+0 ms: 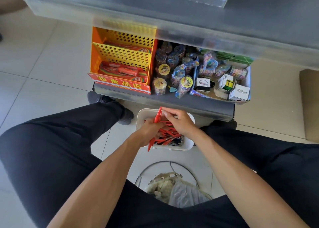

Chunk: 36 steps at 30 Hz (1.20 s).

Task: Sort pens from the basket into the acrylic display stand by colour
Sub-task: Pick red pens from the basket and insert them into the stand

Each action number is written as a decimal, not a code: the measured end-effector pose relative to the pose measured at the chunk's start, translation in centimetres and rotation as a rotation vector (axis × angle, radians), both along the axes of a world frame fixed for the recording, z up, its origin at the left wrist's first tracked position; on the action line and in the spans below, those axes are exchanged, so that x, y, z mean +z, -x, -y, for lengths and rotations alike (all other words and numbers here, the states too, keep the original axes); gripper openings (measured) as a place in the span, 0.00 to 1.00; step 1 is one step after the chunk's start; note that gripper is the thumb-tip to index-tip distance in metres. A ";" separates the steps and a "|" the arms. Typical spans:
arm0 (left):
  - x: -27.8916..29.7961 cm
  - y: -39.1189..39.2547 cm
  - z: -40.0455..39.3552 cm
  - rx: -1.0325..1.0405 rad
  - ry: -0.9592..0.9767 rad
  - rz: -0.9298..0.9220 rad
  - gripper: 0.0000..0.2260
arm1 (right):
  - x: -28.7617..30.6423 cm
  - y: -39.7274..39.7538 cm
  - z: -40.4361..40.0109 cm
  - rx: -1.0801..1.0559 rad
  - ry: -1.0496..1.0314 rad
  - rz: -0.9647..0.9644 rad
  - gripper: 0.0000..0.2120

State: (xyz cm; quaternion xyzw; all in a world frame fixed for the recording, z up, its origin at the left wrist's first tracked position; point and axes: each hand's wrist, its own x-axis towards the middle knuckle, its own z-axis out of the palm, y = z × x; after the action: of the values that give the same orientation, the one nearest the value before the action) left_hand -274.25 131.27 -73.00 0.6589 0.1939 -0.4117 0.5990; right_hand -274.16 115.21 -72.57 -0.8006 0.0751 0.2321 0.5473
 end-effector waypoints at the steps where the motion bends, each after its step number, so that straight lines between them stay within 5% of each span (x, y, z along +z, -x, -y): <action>1: 0.1 0.0 -0.1 0.031 -0.004 0.032 0.09 | -0.5 -0.1 0.0 -0.035 0.006 -0.005 0.15; 5: -0.7 -0.7 -1.3 0.168 -0.155 0.022 0.16 | -3.6 0.2 0.6 -0.180 0.095 -0.116 0.10; 18: -3.2 -0.6 -3.3 0.201 -0.132 -0.043 0.18 | -12.4 1.5 -0.3 0.223 0.585 -0.234 0.16; 24: -3.7 -0.8 -4.2 0.188 -0.169 -0.048 0.19 | -13.9 -0.5 0.6 0.347 0.657 -0.303 0.20; 31: -4.1 -0.7 -4.1 0.210 -0.177 -0.108 0.16 | -14.8 -0.2 0.6 0.377 0.808 -0.272 0.05; 36: -3.8 -0.5 -3.8 0.253 -0.151 -0.103 0.16 | -14.6 -0.2 0.8 0.349 0.658 -0.435 0.05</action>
State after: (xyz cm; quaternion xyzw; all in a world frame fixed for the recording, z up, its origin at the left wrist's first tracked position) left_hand -273.77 135.04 -76.79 0.6503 0.3364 -0.3504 0.5841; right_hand -273.97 114.43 -87.15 -0.8656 0.1222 0.4482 0.1871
